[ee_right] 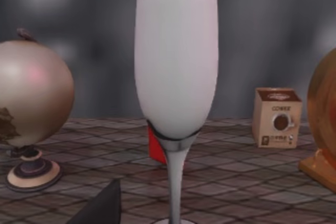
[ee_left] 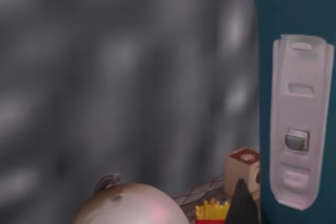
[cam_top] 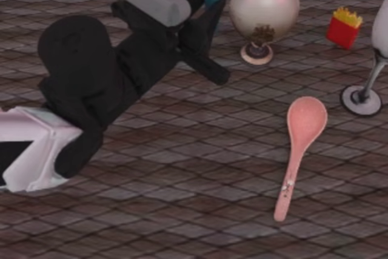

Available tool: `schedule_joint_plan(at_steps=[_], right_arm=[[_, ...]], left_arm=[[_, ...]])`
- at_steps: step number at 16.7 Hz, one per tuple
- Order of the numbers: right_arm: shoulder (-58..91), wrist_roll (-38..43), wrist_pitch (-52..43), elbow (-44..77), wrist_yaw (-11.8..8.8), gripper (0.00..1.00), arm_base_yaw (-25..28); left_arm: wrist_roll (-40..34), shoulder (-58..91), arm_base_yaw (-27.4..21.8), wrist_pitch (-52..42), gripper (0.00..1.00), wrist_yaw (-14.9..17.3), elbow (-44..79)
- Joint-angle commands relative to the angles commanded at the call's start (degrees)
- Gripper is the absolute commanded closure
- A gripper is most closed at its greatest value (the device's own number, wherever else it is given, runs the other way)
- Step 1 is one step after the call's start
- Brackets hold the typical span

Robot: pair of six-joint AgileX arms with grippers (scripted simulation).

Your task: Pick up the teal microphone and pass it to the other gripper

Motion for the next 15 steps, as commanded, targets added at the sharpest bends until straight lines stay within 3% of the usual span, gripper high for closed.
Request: schedule_joint_plan(at_steps=[8, 11, 15], right_arm=[[0.72, -0.06, 0.38, 0.64, -0.52, 0.00, 0.32], [6.23, -0.43, 3.02, 5.04, -3.97, 0.00, 2.38], [21.87, -1.33, 8.78, 14.86, -11.76, 0.00, 6.97]], left_arm=[[-0.05, -0.22, -0.18, 0.11, 1.00, -0.15, -0.16], [-0.05, -0.22, -0.18, 0.11, 1.00, -0.15, -0.16], [-0.05, -0.22, -0.18, 0.11, 1.00, -0.15, -0.16]])
